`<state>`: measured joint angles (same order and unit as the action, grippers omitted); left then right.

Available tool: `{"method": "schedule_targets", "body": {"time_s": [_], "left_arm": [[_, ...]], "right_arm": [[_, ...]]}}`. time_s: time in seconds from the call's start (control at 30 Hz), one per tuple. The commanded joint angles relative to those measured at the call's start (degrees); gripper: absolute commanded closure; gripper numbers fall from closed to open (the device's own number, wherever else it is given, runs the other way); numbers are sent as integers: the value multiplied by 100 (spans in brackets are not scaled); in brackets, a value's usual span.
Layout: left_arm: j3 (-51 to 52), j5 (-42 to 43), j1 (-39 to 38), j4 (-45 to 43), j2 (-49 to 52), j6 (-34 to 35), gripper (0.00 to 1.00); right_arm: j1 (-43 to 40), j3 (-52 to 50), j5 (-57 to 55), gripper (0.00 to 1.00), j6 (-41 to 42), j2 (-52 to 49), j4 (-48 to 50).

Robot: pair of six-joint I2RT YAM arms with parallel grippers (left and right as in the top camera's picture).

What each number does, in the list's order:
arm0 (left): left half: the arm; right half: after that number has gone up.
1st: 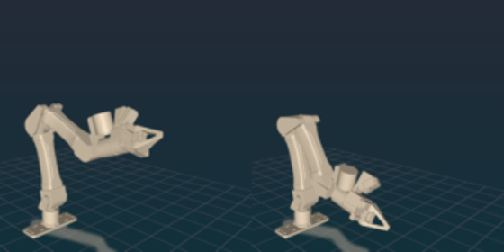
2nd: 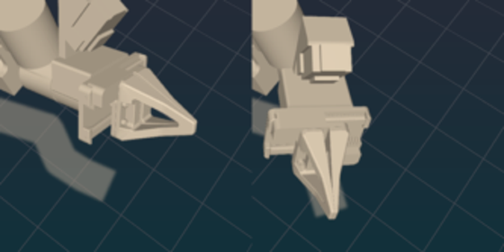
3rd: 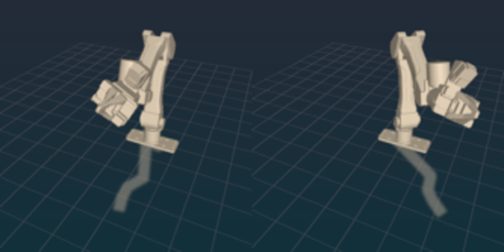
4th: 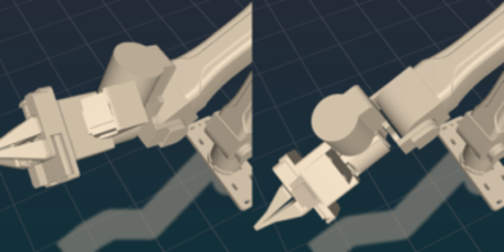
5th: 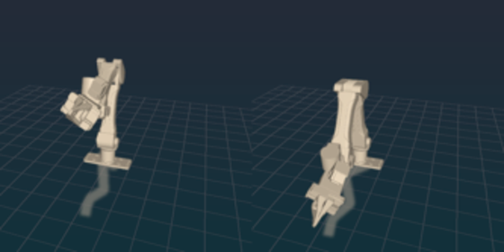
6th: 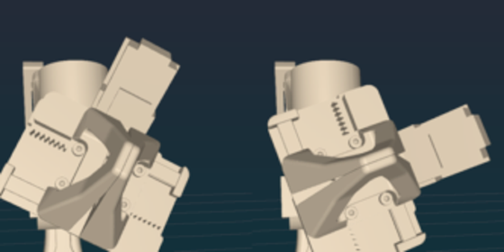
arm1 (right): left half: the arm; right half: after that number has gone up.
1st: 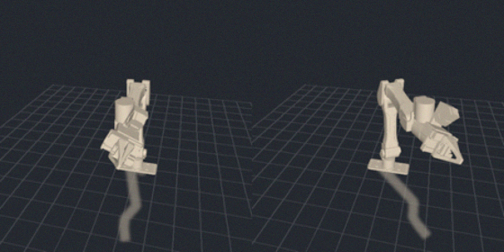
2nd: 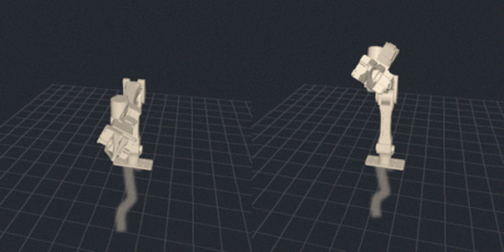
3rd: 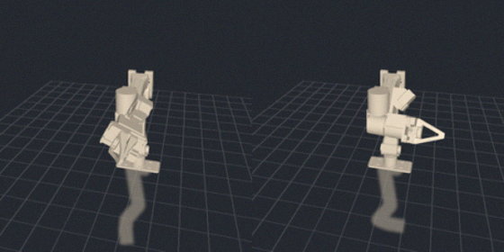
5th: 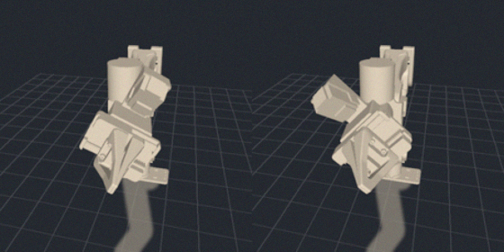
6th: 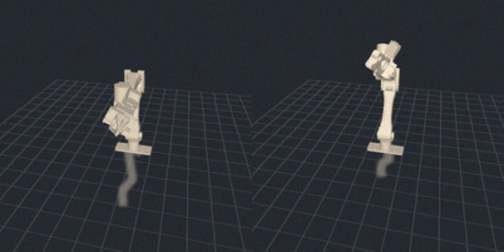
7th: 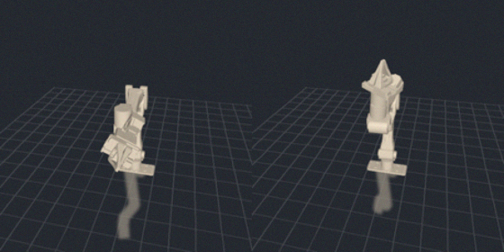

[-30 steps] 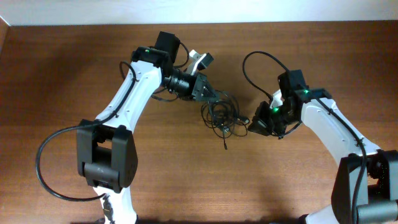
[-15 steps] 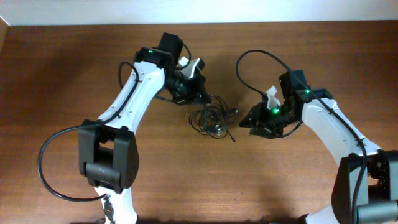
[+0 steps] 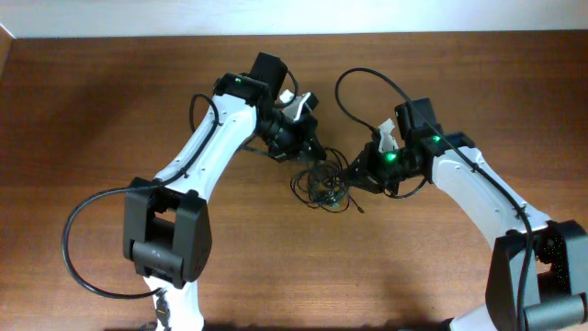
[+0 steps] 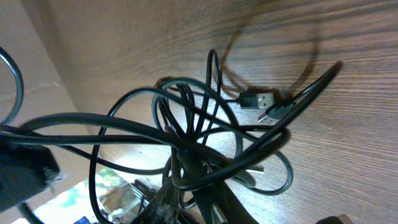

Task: Untangle cables
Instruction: 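Pull a single cable rightward with the right gripper, left holding bundle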

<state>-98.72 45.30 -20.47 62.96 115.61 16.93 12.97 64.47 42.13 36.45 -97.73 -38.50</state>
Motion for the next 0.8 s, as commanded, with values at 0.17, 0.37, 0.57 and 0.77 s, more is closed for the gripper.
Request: {"method": "schedule_targets", "body": {"time_s": [0.17, 0.37, 0.57, 0.77], "left_arm": [[44, -50, 22, -13, -87, 39, 100], [50, -3512, 13, 13, -87, 636, 100], [282, -4050, 15, -35, -76, 876, 100], [306, -4063, 22, -39, -76, 874, 100]], "right_arm": [[127, -17, 76, 96, -52, 85, 39], [111, 59, 98, 96, -625, 859, 42], [116, 144, 758, 96, -1766, 2100, 122], [-76, 146, 741, 96, -1759, 3309, 645]]}}
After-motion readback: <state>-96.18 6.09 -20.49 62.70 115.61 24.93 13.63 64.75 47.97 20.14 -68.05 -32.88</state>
